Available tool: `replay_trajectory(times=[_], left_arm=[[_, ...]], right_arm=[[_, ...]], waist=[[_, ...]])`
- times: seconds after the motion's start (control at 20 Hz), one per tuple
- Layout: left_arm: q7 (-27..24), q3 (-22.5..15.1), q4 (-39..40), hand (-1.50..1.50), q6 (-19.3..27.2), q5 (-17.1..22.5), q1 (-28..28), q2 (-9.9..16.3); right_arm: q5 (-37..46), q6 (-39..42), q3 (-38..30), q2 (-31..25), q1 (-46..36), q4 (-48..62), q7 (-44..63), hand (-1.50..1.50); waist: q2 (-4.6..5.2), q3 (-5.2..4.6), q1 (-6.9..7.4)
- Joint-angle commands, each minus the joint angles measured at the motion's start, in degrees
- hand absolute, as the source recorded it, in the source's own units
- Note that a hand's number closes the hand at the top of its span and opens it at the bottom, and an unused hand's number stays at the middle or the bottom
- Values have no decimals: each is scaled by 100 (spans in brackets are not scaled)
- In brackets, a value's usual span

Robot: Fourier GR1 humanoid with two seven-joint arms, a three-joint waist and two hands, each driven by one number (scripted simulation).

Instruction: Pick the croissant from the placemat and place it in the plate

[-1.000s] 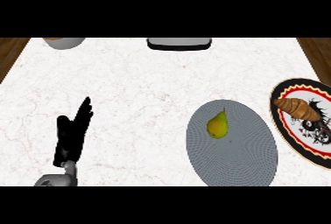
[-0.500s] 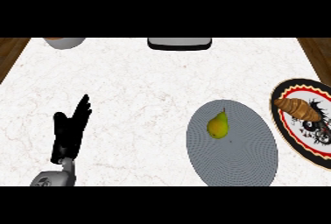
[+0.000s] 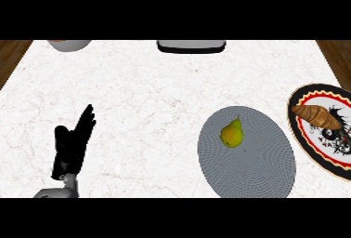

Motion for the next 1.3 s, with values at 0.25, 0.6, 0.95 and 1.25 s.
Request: replay_trajectory(times=[0.25,0.6,0.95,1.25], left_arm=[[7,-58,-127,0,-43,-76,156,-45],[75,-63,-140,0,-13,-118,17,-74],[164,83,83,0,52,-107,-363,-72],[-208,265,281,0,-200,88,-136,71]], right_arm=[[15,-548,89,-19,73,418,-211,-150],[-44,-406,-20,-383,366,726,-566,-150],[-261,-285,-192,-708,420,818,-452,-150],[-415,-443,-338,-752,667,871,-607,-150]], waist=[[9,4,24],[28,17,52],[37,23,44],[33,21,37]])
